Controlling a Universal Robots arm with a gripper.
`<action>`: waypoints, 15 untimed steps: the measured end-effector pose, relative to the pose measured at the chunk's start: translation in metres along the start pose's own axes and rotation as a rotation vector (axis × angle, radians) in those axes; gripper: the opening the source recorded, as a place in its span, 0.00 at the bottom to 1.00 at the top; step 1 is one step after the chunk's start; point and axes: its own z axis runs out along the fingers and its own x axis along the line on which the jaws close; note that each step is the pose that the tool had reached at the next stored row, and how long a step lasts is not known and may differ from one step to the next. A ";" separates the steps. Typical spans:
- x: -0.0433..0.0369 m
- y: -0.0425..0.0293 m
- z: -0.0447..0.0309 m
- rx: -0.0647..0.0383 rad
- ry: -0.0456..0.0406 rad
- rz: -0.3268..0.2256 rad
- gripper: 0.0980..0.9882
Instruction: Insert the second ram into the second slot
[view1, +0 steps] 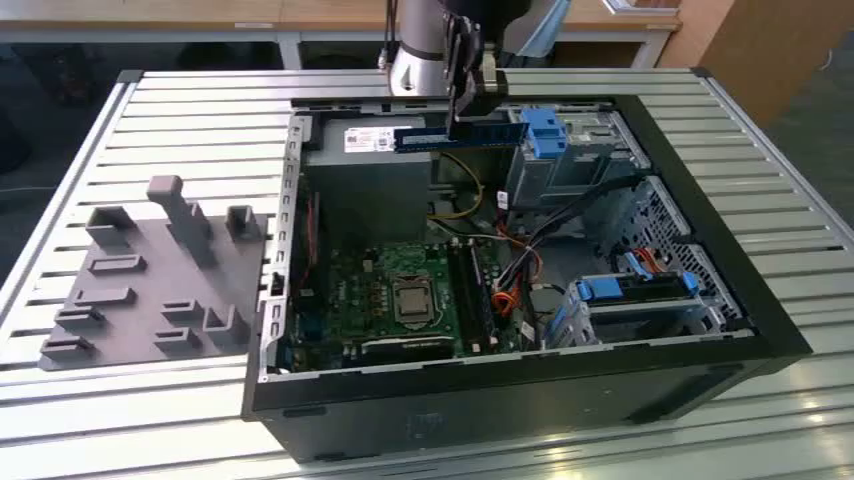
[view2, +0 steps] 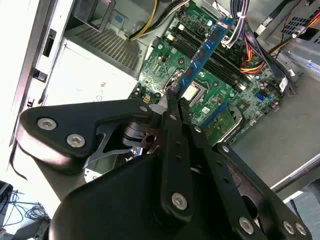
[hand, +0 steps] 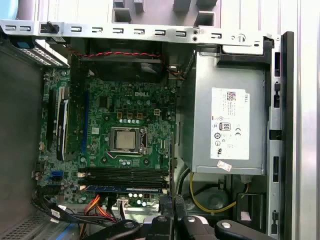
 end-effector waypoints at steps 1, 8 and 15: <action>0.0000 0.0000 0.0000 0.000 0.0000 0.000 0.04; 0.0009 0.0001 -0.0001 0.000 0.0000 0.000 0.04; 0.0035 0.0001 -0.0001 0.000 0.0000 0.000 0.04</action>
